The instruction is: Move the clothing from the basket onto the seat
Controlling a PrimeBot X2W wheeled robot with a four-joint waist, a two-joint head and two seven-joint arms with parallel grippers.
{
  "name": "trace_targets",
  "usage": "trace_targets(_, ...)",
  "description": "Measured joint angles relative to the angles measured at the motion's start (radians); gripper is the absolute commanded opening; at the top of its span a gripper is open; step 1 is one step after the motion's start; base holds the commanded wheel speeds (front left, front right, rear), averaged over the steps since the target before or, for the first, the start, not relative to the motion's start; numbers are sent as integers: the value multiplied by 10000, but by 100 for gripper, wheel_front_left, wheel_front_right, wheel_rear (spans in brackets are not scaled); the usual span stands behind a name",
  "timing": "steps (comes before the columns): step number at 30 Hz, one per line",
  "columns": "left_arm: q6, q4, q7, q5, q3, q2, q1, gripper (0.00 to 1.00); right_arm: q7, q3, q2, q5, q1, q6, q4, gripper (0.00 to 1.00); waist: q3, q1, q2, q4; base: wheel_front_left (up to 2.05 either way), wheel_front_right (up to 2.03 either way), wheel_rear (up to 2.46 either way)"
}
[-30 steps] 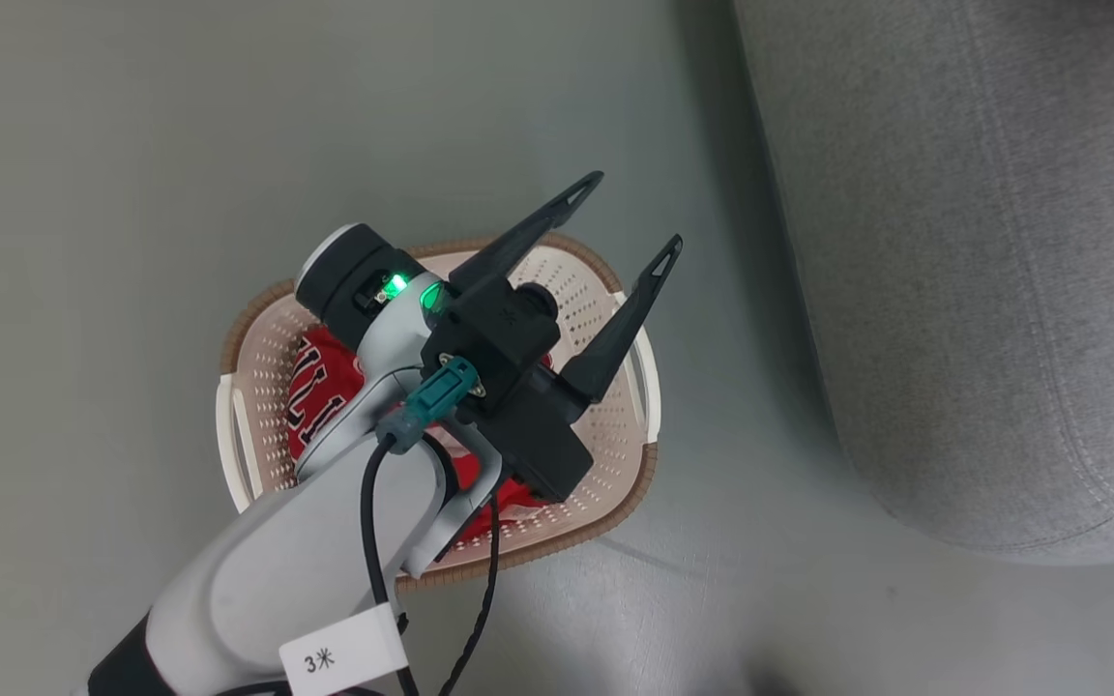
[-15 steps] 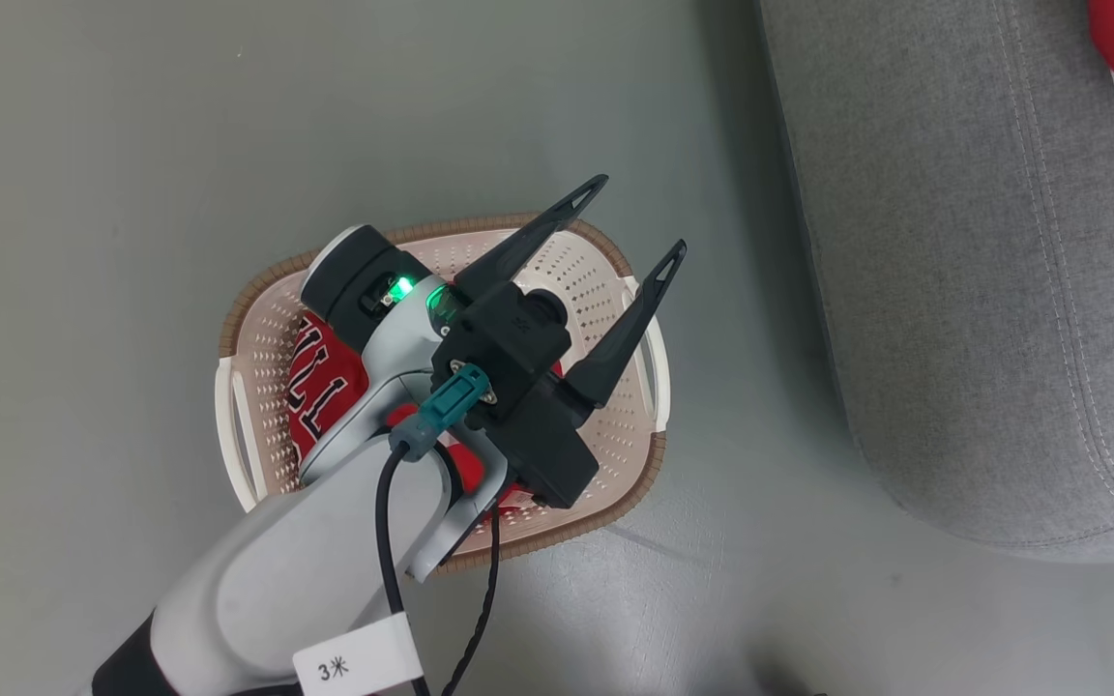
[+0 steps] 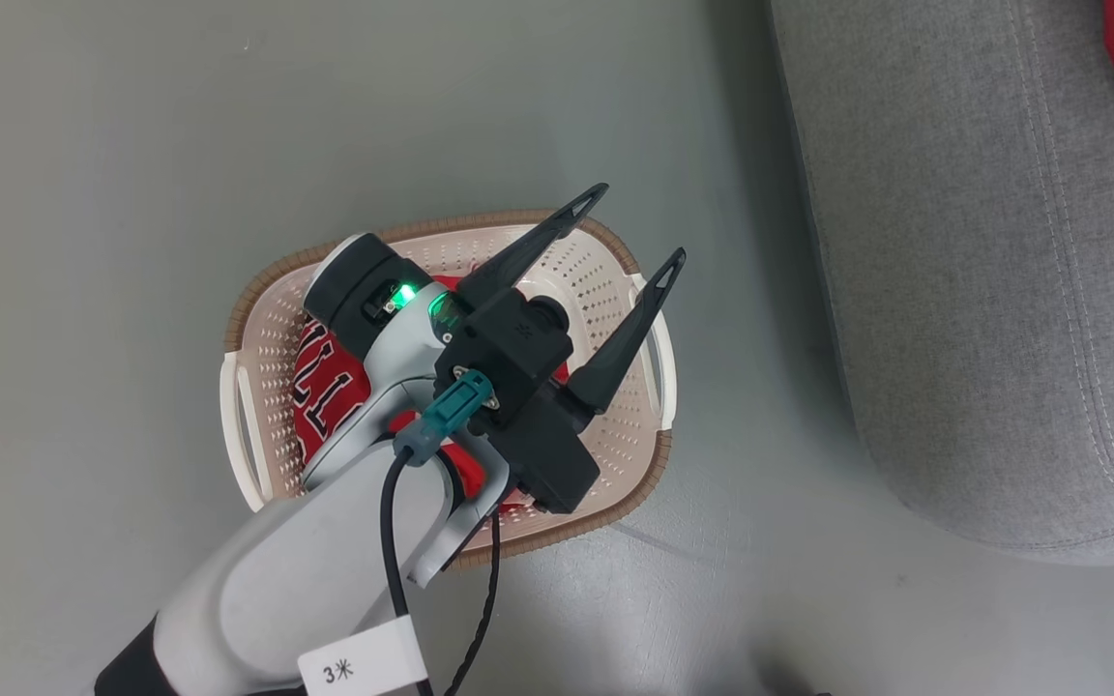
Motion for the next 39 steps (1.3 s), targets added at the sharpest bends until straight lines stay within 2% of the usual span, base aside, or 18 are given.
trace_targets(2, 17, 44, -4, 0, 4, 4, 0, 100, -2, 42, 31, -38, 5, 0, 84, 0, 4, 0, -1, 2, 0, 0, 0)
trace_targets(3, 19, 82, -13, 0, 13, 13, 3, 100, -2, 56, 96, -38, 12, 15, 123, 6, -2, 0, 0, -7, 0, 0, 0)
trace_targets(4, 21, 109, -13, 0, 23, 23, 5, 100, -19, 54, 188, -36, 22, 67, 167, 33, -11, 0, -1, -22, 0, 0, 0)
trace_targets(5, 21, 127, -19, -2, 31, 31, 6, 100, -29, 65, 280, -36, 38, 102, 213, 51, -25, 0, -1, -40, 0, 0, 0)
trace_targets(6, 21, 127, -19, -2, 31, 31, 6, 100, -29, 65, 280, -36, 38, 102, 213, 100, -25, 0, -1, -40, 0, 0, 0)
trace_targets(11, 21, 278, -176, -27, 84, 84, 81, 100, -33, 230, 621, -40, 240, 270, 307, 100, -163, -1, -1, -186, 0, 0, 0)
trace_targets(23, -67, 913, -813, -447, 123, -117, 521, 100, -46, 594, 784, -320, 1290, 525, 236, 100, -1064, -1, -1, -580, 0, 0, 0)
trace_targets(32, -65, 1547, -1442, -748, 330, -393, 1072, 100, -46, 773, 825, -570, 2232, 614, -500, 100, -2193, -3, -2, -649, 0, 0, 0)
trace_targets(39, 29, 2056, -1779, -1210, 646, -443, 1701, 100, -82, 826, 1193, -568, 3098, 702, -1279, 100, -3165, -3, -1, -422, 0, 0, 0)
